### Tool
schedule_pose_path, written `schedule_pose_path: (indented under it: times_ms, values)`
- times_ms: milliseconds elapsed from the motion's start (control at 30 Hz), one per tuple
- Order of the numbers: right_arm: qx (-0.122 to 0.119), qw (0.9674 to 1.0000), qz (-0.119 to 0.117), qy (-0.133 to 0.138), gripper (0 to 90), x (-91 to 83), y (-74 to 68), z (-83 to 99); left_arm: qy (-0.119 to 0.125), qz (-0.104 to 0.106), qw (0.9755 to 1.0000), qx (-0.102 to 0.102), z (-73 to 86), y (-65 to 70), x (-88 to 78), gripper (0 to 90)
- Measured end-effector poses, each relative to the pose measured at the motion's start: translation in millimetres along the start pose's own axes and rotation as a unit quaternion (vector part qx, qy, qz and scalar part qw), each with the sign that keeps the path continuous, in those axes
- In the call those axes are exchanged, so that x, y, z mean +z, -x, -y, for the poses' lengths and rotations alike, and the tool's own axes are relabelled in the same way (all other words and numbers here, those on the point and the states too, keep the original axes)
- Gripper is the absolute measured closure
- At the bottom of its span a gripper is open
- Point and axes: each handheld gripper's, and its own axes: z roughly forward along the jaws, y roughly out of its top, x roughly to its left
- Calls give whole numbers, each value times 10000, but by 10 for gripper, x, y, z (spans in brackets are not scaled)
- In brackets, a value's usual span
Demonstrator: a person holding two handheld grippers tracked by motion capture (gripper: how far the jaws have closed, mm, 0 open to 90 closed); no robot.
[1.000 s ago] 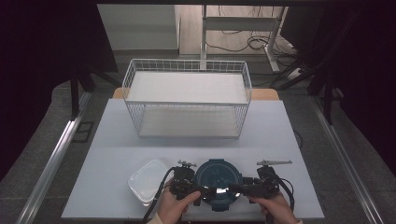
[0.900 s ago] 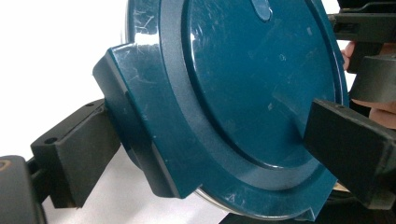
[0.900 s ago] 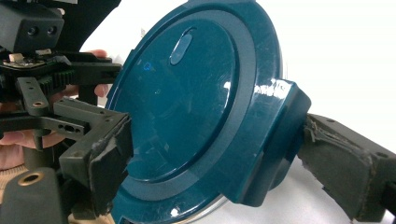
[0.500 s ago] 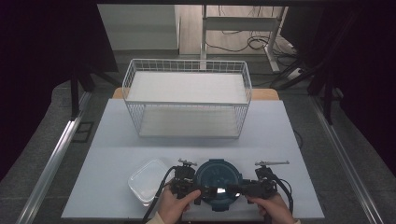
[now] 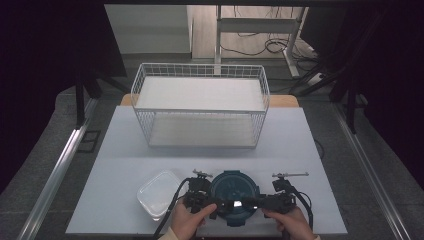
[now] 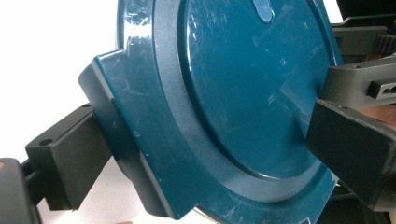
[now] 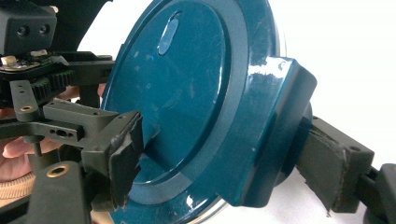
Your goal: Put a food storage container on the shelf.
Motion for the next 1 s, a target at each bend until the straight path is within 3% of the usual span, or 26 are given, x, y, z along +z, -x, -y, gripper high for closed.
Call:
schedule_pose_path:
  times_ms: [267, 500, 800, 1000]
  values:
    - [42, 10000, -16, 6, 205, -6, 7, 0, -53, 83, 10000, 4, 0, -21, 15, 16]
    - [141, 9999, -8, 37, 221, -13, 8, 2, 3, 157, 9997, -206, -7, -32, 8, 43]
    - [474, 9984, -137, 258, 335, -111, 47, 34, 212, 180, 9993, -254, 34, -31, -102, 169]
    - [489, 9977, -184, 422, 376, -174, 32, 83, 351, 297, 9987, -240, 79, -49, -166, 243]
